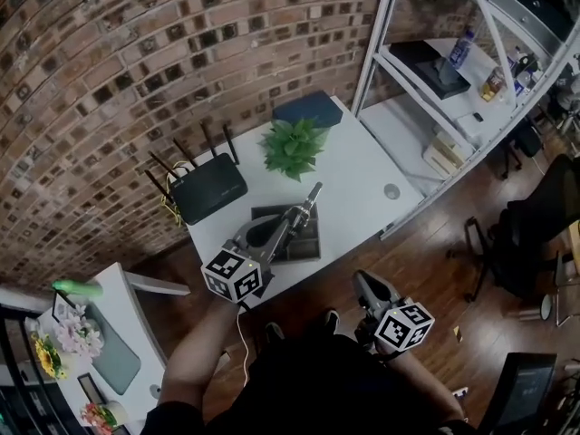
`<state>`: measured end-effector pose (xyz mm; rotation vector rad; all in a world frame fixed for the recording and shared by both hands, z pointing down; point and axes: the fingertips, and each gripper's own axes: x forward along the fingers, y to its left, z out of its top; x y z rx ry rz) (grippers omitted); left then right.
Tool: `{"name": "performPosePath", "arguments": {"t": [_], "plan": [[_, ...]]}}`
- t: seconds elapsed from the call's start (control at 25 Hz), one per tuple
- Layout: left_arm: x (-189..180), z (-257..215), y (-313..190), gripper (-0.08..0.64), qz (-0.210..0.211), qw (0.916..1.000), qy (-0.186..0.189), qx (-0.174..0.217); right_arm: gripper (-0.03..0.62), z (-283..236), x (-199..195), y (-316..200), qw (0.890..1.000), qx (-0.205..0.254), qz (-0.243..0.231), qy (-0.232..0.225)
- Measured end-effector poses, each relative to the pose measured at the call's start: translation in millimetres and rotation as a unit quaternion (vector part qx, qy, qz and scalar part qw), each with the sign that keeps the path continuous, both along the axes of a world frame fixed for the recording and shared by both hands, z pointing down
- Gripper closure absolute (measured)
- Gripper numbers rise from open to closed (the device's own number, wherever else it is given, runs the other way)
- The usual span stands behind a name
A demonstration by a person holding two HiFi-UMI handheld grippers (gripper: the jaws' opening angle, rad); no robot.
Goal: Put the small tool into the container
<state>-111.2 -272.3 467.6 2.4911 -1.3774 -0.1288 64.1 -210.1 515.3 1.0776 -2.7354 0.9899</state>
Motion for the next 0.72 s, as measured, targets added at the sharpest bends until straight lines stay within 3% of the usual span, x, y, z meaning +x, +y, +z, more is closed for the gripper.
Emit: {"name": "performPosePath", "arguments": {"t": [0.4, 0.72], "plan": [[27, 38, -34, 0.541, 0.053, 0.9979, -0.033, -0.014, 0.583, -2, 41, 3, 0.998, -0.002, 0.062, 0.002], [38, 65, -43, 0.541, 0.083, 0.9944, -0.061, -0.023, 0.583, 3, 52, 8, 0.996, -0.013, 0.085, -0.002]]}}
